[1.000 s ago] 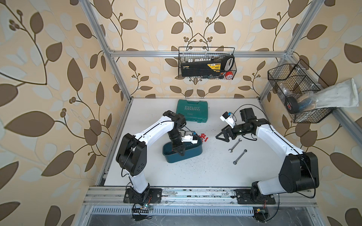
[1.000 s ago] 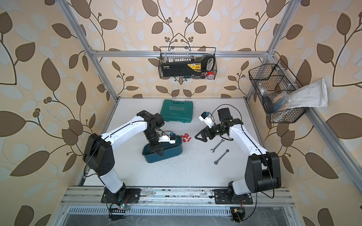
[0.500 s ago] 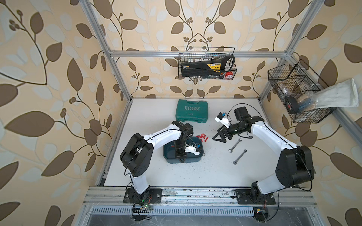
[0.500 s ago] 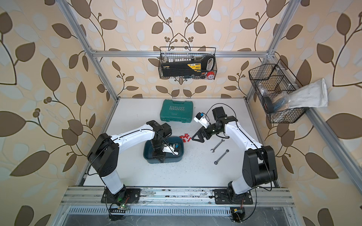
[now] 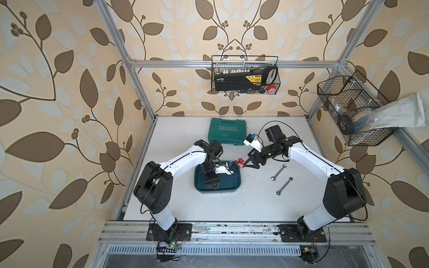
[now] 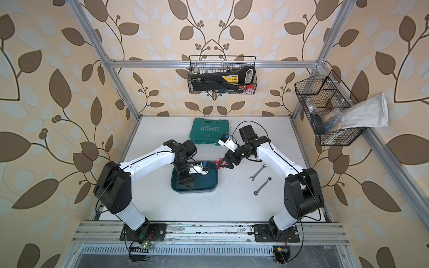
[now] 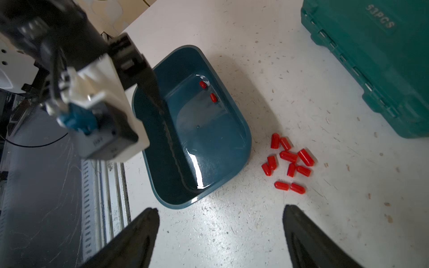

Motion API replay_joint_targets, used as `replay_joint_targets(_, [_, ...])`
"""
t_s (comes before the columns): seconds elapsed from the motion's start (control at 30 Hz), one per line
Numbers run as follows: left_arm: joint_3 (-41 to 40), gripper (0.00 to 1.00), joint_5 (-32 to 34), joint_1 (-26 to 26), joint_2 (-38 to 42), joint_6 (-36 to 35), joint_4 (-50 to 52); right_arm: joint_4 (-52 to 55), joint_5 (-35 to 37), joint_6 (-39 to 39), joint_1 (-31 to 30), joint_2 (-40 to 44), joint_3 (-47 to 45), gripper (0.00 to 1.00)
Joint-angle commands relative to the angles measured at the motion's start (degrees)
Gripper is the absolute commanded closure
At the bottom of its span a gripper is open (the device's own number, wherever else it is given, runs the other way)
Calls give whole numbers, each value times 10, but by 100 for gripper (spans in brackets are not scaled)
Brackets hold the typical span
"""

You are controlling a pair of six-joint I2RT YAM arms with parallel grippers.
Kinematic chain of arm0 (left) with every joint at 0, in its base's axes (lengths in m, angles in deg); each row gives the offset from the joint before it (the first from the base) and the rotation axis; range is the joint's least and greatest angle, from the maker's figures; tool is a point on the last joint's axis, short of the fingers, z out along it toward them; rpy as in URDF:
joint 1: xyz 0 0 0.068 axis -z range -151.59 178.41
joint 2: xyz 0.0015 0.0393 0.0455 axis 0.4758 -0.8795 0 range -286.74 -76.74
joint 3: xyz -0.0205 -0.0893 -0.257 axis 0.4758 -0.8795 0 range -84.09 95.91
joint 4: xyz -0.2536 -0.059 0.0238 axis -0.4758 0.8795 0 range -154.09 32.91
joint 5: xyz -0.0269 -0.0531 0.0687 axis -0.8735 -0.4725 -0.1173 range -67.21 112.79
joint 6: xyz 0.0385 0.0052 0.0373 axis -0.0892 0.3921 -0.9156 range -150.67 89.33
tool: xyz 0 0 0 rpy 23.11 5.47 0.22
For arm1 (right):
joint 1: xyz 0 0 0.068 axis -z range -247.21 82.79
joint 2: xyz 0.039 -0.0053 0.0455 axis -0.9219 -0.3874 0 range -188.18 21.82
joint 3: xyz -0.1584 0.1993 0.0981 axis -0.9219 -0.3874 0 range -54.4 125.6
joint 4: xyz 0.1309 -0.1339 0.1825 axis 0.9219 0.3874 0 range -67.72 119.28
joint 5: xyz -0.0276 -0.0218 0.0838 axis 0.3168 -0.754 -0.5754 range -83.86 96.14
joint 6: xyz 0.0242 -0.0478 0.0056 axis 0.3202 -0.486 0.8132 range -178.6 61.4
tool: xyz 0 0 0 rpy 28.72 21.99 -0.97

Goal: Take the screw protection sleeves out of the storage box
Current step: Adjust the storage box at the center of the board, then pick up the screw protection sleeve from the storage box.

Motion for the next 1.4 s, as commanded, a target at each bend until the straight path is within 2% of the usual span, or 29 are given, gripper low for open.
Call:
replay_joint_targets(0.0, [12, 30, -48, -90, 69, -17, 48, -30, 13, 21, -32, -16, 24, 22])
replay_joint_targets(0.07, [-8, 27, -60, -156, 93, -41, 42, -46, 29, 22, -64, -29, 28, 28])
replay_joint_targets(0.2, [-36, 21, -113, -281, 125, -74, -8, -90, 86, 11, -136, -59, 38, 35])
replay_joint_targets(0.27, [-40, 17, -150, -331, 122, -51, -54, -107, 128, -12, -178, -78, 48, 38])
replay_joint_targets(0.37, [-34, 15, -186, -375, 90, 8, -114, -104, 184, -46, -233, -122, 82, 44])
replay_joint_targets(0.47, [-24, 14, -188, -392, 63, 70, -161, -107, 224, -68, -263, -166, 108, 47])
replay_joint_targets(0.57, [-13, 14, -162, -404, 46, 131, -195, -115, 258, -92, -283, -203, 131, 51])
replay_joint_targets(0.7, [12, 13, -147, -416, 35, 166, -189, -105, 284, -106, -293, -252, 179, 54])
replay_joint_targets(0.87, [13, 13, -163, -417, 38, 170, -184, -94, 310, -122, -301, -298, 218, 58])
replay_joint_targets(1.37, [13, 11, -221, -417, 53, 151, -161, -105, 385, -149, -309, -367, 246, 63])
